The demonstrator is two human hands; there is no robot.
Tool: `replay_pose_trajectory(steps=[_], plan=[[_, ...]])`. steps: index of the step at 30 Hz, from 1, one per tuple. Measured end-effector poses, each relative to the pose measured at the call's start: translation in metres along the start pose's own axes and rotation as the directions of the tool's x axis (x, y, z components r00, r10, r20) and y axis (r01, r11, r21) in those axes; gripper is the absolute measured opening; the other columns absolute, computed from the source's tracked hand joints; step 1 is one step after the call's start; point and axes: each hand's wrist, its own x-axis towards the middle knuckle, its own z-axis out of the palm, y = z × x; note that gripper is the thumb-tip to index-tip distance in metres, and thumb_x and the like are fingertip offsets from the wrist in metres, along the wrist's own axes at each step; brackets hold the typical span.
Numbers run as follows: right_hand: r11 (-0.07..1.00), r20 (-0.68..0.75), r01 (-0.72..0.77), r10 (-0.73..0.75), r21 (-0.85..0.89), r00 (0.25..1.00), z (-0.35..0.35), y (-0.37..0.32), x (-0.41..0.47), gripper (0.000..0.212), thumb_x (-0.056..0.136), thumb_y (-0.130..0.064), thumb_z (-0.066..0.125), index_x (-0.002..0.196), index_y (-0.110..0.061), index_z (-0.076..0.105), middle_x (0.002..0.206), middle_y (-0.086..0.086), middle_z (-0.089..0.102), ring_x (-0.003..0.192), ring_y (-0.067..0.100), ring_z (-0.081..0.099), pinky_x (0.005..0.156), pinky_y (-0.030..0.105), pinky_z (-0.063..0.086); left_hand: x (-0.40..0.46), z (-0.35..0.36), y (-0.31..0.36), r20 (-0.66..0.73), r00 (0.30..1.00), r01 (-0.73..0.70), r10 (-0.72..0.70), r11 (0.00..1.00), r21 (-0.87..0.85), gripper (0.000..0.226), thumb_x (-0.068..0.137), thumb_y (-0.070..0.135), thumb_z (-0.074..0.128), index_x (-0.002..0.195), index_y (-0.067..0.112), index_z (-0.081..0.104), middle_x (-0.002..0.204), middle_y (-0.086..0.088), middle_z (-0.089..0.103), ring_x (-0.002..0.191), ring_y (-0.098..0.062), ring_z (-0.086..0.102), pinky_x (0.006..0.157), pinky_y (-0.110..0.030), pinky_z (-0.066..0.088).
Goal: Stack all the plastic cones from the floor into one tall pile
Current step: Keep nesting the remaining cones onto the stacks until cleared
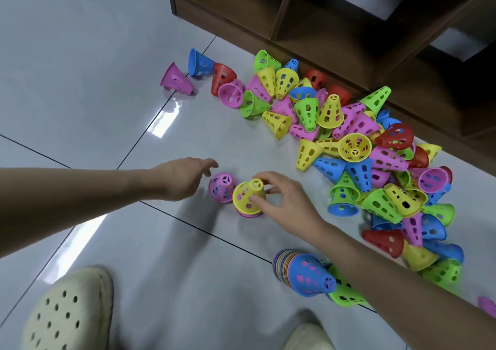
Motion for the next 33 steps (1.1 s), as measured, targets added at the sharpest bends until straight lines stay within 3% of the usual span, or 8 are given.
replay_pose_trajectory(steps=[3, 9, 12, 20, 23, 28, 31, 33], plan=[[0.993, 0.133, -0.003, 0.018, -0.117, 0.991, 0.007, 0.012, 0.006, 0.027, 0.086, -0.026, 0.071, 0.111, -0.026, 0.062, 0.103, -0.013, 0.062, 0.093, 0.006, 0.06, 0.086, 0.036, 0.053, 0.016, -0.017, 0.0, -0.073, 0.997, -0.027, 0.029, 0.999, 0.031, 0.048, 0.096, 0.006, 0.04, 0.142, 0.019, 0.045, 0.135, -0.002, 0.057, 0.119, -0.022, 0.056, 0.099, -0.033, 0.045], [0.988, 0.177, -0.078, 0.101, -0.132, 0.979, 0.01, 0.038, 0.003, 0.032, 0.083, -0.03, 0.074, 0.111, -0.026, 0.059, 0.108, -0.008, 0.064, 0.099, 0.013, 0.063, 0.085, 0.042, 0.055, 0.071, -0.04, 0.019, -0.224, 0.973, -0.073, 0.057, 0.995, -0.063, 0.044, 0.094, 0.007, 0.054, 0.138, 0.011, 0.05, 0.139, -0.011, 0.052, 0.114, -0.025, 0.059, 0.094, -0.027, 0.041], [0.977, 0.181, -0.047, 0.086, -0.208, 0.98, 0.009, 0.045, -0.001, 0.032, 0.086, -0.031, 0.071, 0.114, -0.023, 0.057, 0.11, -0.006, 0.063, 0.097, 0.017, 0.062, 0.083, 0.042, 0.054, 0.096, -0.042, 0.036, -0.219, 0.968, -0.136, 0.123, 0.99, -0.045, 0.052, 0.094, 0.009, 0.059, 0.143, 0.01, 0.044, 0.143, -0.012, 0.047, 0.12, -0.028, 0.055, 0.098, -0.032, 0.043], [0.945, -0.059, -0.158, 0.147, -0.286, 0.987, -0.024, 0.067, -0.002, 0.022, 0.089, -0.032, 0.067, 0.103, -0.021, 0.054, 0.099, -0.005, 0.061, 0.089, 0.023, 0.06, 0.075, 0.046, 0.051, 0.165, -0.046, 0.087, -0.149, 0.953, -0.245, 0.265, 0.96, 0.139, 0.079, 0.091, 0.008, 0.059, 0.159, 0.013, 0.018, 0.165, -0.013, 0.019, 0.15, -0.033, 0.022, 0.12, -0.043, 0.027], [0.941, -0.094, -0.186, 0.166, -0.281, 0.982, -0.03, 0.074, -0.003, 0.026, 0.087, -0.036, 0.068, 0.104, -0.022, 0.054, 0.099, -0.006, 0.063, 0.09, 0.021, 0.062, 0.075, 0.046, 0.052, 0.183, -0.044, 0.097, -0.1, 0.954, -0.241, 0.283, 0.921, 0.306, 0.078, 0.092, 0.01, 0.057, 0.159, 0.014, 0.016, 0.162, -0.014, 0.023, 0.148, -0.036, 0.025, 0.119, -0.045, 0.028], [0.937, -0.139, -0.343, 0.331, -0.072, 0.933, -0.045, 0.085, 0.006, 0.05, 0.083, -0.063, 0.06, 0.115, -0.025, 0.061, 0.112, -0.009, 0.063, 0.108, 0.011, 0.059, 0.091, 0.037, 0.053, 0.189, -0.045, 0.103, -0.107, 0.955, -0.177, 0.276, 0.822, 0.541, 0.075, 0.089, 0.037, 0.067, 0.151, 0.019, 0.029, 0.14, -0.017, 0.038, 0.13, -0.036, 0.037, 0.107, -0.046, 0.034], [0.929, -0.248, -0.276, 0.215, -0.245, 0.945, -0.063, 0.102, 0.017, 0.032, 0.092, -0.034, 0.063, 0.118, -0.014, 0.062, 0.118, 0.0, 0.061, 0.115, 0.019, 0.055, 0.095, 0.041, 0.05, 0.183, -0.041, 0.093, -0.098, 0.96, -0.152, 0.264, 0.778, 0.609, 0.066, 0.089, 0.036, 0.066, 0.144, 0.016, 0.035, 0.141, -0.018, 0.036, 0.131, -0.035, 0.035, 0.106, -0.044, 0.033], [0.863, -0.175, -0.133, 0.053, -0.487, 0.983, -0.07, 0.113, 0.023, 0.032, 0.086, -0.009, 0.065, 0.118, -0.008, 0.063, 0.124, 0.008, 0.06, 0.121, 0.026, 0.052, 0.099, 0.047, 0.048, 0.179, -0.038, 0.083, -0.12, 0.955, -0.144, 0.27, 0.779, 0.61, 0.055, 0.091, 0.029, 0.064, 0.137, 0.013, 0.04, 0.14, -0.018, 0.037, 0.128, -0.036, 0.039, 0.103, -0.043, 0.035]])
